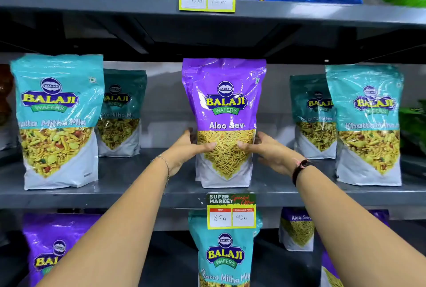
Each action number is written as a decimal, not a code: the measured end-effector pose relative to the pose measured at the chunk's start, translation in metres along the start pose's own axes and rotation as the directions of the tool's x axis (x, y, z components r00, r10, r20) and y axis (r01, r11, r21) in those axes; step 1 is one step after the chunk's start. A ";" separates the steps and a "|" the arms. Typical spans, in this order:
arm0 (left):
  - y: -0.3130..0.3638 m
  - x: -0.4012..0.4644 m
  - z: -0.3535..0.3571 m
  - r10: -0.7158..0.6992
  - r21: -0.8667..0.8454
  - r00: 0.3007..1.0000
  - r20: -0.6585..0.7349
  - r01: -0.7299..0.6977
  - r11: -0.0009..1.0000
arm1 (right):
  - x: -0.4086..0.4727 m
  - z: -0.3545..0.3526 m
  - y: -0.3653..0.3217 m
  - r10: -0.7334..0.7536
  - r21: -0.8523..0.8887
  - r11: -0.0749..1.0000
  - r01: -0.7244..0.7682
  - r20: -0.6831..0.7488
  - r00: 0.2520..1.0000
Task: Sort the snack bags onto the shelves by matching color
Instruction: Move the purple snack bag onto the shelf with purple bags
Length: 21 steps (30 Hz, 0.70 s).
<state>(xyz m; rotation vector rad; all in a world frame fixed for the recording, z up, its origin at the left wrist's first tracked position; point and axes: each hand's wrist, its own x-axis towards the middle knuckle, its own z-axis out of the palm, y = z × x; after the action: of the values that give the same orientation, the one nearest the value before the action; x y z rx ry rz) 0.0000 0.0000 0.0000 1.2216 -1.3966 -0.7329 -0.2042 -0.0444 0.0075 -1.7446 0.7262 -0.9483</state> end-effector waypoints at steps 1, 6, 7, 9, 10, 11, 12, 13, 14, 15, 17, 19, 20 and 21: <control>-0.001 0.001 0.001 0.016 -0.009 1.000 0.010 -0.016 1.000 | -0.001 0.002 0.000 -0.007 0.005 1.000 0.007 0.007 1.000; -0.009 0.001 0.007 0.051 -0.033 0.998 -0.021 -0.051 0.998 | 0.009 0.002 0.014 0.027 -0.018 0.999 -0.028 -0.050 0.998; -0.007 -0.001 0.008 0.066 -0.047 0.997 -0.037 -0.067 0.997 | 0.009 0.003 0.015 0.022 -0.021 1.000 -0.023 -0.058 0.998; -0.007 -0.005 0.008 0.083 -0.060 0.995 -0.050 -0.086 0.994 | 0.006 0.006 0.014 0.000 -0.022 1.000 -0.001 -0.077 0.997; -0.005 -0.009 0.008 0.102 -0.050 0.993 -0.063 -0.105 0.993 | 0.004 0.008 0.013 -0.010 -0.022 1.000 0.008 -0.080 0.997; -0.003 -0.015 0.007 0.121 -0.039 0.990 -0.075 -0.124 0.991 | 0.001 0.010 0.012 -0.016 -0.024 1.000 0.014 -0.080 0.997; -0.001 -0.021 0.005 0.144 -0.025 0.986 -0.088 -0.147 0.989 | -0.003 0.013 0.011 -0.025 -0.033 0.999 0.023 -0.078 0.997; 0.001 -0.027 0.003 0.164 -0.011 0.981 -0.102 -0.166 0.986 | -0.007 0.016 0.009 -0.037 -0.043 0.999 0.034 -0.068 0.997; 0.002 -0.036 -0.001 0.178 -0.003 0.977 -0.120 -0.180 0.984 | -0.013 0.021 0.008 -0.054 -0.045 0.998 0.051 -0.052 0.997; 0.003 -0.045 -0.005 0.190 0.006 0.971 -0.143 -0.191 0.982 | -0.018 0.026 0.006 -0.081 -0.046 0.996 0.079 -0.038 0.996; 0.002 -0.065 -0.016 0.212 0.027 0.957 -0.198 -0.211 0.977 | -0.030 0.039 0.002 -0.144 -0.051 0.988 0.143 -0.017 0.989; -0.001 -0.086 -0.029 0.228 0.040 0.944 -0.238 -0.225 0.974 | -0.041 0.055 0.000 -0.212 -0.082 0.974 0.211 -0.002 0.977; -0.003 -0.097 -0.036 0.233 0.034 0.941 -0.244 -0.232 0.972 | -0.046 0.064 0.000 -0.247 -0.106 0.964 0.245 0.001 0.969; -0.006 -0.109 -0.044 0.238 0.031 0.939 -0.248 -0.238 0.971 | -0.051 0.075 0.000 -0.275 -0.111 0.955 0.274 0.007 0.961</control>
<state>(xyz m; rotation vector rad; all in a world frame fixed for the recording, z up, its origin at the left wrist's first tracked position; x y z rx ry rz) 0.0305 0.1090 -0.0307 1.0797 -1.3039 -0.3949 -0.1666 0.0324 -0.0222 -1.9766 0.5582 -1.1202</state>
